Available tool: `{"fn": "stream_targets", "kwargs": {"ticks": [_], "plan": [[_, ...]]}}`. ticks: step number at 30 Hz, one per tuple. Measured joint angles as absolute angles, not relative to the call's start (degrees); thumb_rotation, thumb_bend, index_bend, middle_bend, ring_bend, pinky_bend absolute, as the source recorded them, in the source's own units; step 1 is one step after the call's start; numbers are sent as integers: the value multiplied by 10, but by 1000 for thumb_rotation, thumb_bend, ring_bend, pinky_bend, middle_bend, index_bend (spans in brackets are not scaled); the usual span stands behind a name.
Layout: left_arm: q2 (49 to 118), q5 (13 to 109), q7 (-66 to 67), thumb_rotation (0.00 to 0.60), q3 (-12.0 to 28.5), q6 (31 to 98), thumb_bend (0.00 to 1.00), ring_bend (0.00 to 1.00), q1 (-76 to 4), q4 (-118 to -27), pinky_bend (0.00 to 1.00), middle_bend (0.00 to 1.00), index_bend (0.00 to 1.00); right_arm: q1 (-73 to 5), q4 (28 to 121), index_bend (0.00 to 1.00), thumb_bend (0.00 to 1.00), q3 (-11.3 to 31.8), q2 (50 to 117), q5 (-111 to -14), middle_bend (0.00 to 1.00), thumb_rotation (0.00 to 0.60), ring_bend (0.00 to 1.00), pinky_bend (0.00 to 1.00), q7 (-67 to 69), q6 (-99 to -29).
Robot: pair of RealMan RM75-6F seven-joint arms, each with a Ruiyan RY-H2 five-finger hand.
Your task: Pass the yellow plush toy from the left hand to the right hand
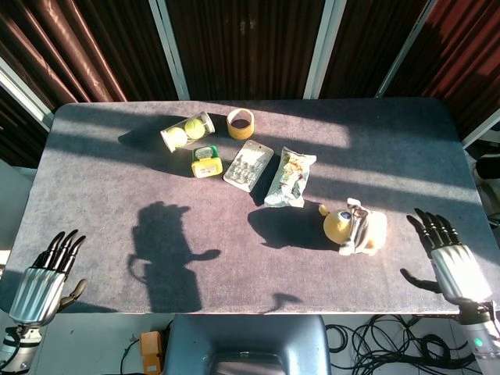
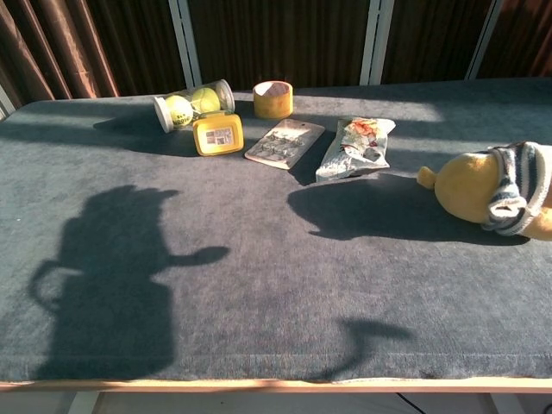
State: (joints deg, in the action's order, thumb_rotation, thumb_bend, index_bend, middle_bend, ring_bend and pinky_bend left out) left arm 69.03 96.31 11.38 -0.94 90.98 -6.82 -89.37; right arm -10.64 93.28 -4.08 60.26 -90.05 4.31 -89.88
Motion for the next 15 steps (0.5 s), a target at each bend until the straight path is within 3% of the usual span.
{"fn": "stream_targets", "kwargs": {"ticks": [7, 15], "plan": [[698, 964, 147, 600, -8, 927, 281, 41, -55, -896, 338, 45, 0, -46, 903, 143, 110, -33, 619, -920, 15, 600, 0, 79, 26, -979], [696, 965, 143, 600, -6, 933, 280, 41, -47, -898, 337, 45, 0, -38, 903, 167, 109, -30, 618, -930, 31, 600, 0, 116, 26, -963]]}}
